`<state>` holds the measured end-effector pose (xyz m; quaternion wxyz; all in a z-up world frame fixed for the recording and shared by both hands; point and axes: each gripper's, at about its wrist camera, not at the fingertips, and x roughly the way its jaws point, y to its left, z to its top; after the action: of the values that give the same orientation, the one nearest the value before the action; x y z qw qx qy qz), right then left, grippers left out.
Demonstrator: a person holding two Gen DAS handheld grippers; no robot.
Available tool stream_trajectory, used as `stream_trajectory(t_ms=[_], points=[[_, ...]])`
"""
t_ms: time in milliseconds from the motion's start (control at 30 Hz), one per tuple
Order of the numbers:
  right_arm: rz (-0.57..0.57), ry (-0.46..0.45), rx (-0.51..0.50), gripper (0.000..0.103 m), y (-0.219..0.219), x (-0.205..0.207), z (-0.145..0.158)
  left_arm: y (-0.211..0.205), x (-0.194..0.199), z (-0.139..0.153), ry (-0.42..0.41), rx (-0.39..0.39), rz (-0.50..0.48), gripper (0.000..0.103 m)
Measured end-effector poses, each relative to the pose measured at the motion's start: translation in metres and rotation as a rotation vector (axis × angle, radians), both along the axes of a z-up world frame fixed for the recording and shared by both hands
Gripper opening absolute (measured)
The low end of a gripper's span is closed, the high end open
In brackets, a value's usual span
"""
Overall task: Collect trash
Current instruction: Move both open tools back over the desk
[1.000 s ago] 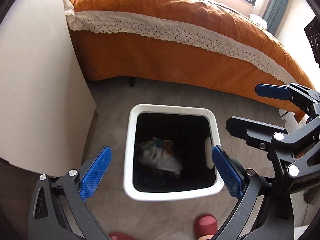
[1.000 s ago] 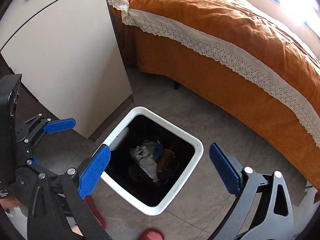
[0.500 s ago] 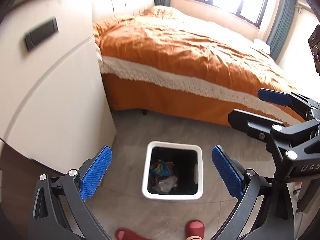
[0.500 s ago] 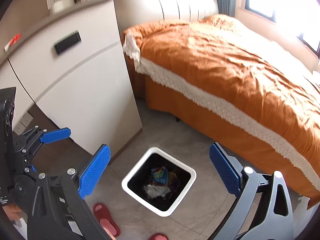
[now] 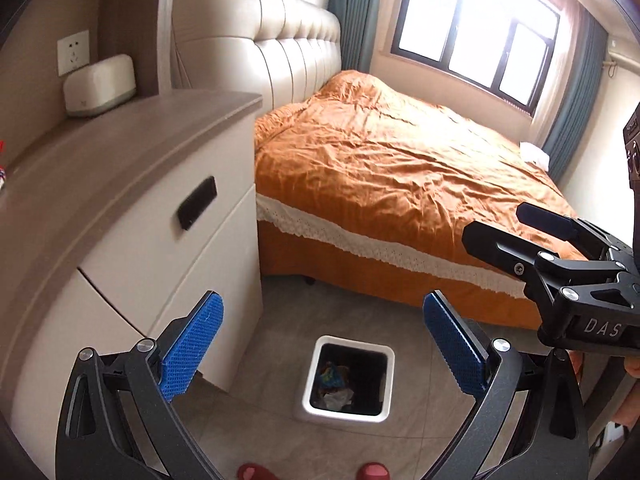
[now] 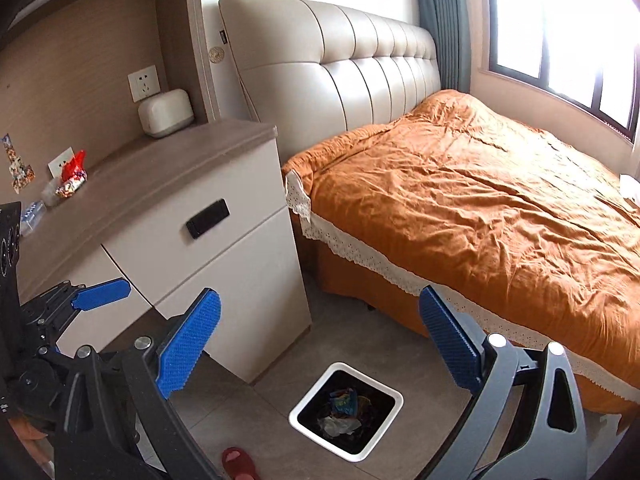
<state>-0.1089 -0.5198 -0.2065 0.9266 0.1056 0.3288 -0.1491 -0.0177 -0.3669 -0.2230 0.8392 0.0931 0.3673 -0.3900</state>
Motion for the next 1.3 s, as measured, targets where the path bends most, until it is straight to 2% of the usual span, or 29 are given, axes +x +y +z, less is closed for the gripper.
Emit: stream_trajectory(t_ms=[133,367,767,1033,1300], points=[[0.018,-0.056,-0.003,0.099,0.018,0.006,0.028,0.022,0.006,0.036,-0.037,-0.026,0.044,0.098],[0.098,-0.124,-0.03,0.099,0.055,0.037,0.068,0.062,0.021,0.071,-0.088,-0.032,0.115,0.098],[0.298,-0.221,-0.071,0.099,0.156,0.136,0.12,0.178,0.091,0.117,-0.192,-0.024,0.329,0.098],[0.433,-0.271,-0.076,0.099,0.215,0.188,0.14,0.245,0.127,0.134,-0.238,-0.003,0.504,0.098],[0.575,-0.257,-0.052,0.099,0.255,0.236,0.136,0.283,0.155,0.127,-0.247,0.056,0.667,0.098]])
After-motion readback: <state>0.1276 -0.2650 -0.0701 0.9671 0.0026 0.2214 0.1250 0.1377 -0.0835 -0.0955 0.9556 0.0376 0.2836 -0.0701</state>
